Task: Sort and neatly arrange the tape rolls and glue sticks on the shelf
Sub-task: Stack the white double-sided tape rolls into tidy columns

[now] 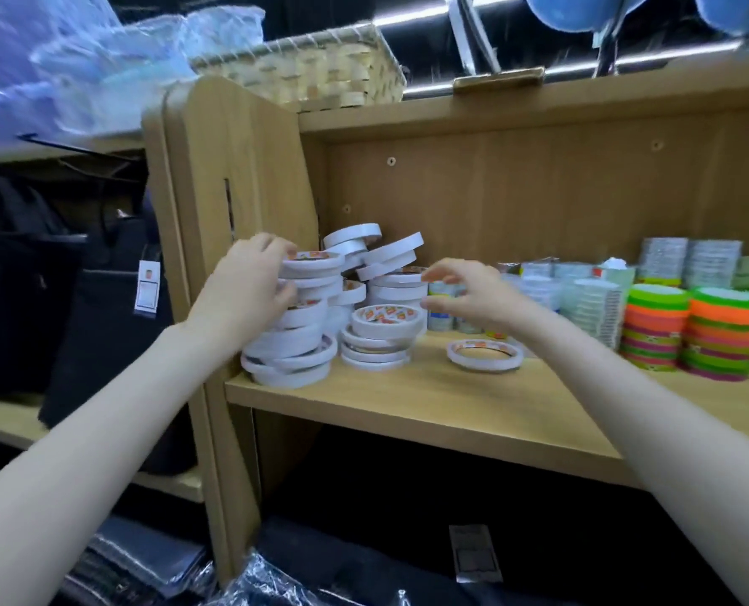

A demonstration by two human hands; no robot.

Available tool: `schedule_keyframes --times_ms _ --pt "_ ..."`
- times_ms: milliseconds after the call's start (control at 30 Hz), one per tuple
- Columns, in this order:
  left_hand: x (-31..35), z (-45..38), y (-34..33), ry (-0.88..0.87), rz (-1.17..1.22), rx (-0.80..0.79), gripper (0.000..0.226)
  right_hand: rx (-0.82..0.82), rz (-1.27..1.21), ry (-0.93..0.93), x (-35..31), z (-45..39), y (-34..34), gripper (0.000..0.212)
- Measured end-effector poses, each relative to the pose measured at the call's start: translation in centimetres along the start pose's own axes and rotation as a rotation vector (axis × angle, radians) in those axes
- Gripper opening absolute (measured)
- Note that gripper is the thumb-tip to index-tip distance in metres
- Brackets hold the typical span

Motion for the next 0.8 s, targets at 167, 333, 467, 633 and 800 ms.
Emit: schedule_keyframes --times_ms 167,333,467,633,800 --pt "-2.6 1.6 -0.9 0.142 -0.031 -0.142 0.028 -0.194 -0.159 0.211 -7.1 -5.8 -5.2 0.051" --pt "-3.3 3.5 -1.3 0.162 0.151 -0.121 0.031 -0.364 -0.05 0.285 -8.7 -8.4 -8.7 0.027" --pt "-3.0 3.5 -1.3 0.128 0.133 -0.119 0.031 -0.242 -0.107 0.253 -8.4 -9.1 -7.3 0.021" --pt "-2.7 3.6 -1.4 0.127 0.126 -0.14 0.031 -0.141 -0.078 0.221 -7.6 -7.6 -2.0 0.013" --pt "-0.1 3.7 -2.4 -0.081 0.045 0.001 0.033 -0.161 0.159 0.073 -1.6 -2.7 2.8 0.012"
Point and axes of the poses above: each hand's wrist, its own z-axis away from the middle knuckle, its own y-axis out of the back of the hand, x = y × z, the point moved 3 cm from there along -z, towards the middle knuckle, and after that the axes turned 13 degrees about x, right-handed, at the moved point
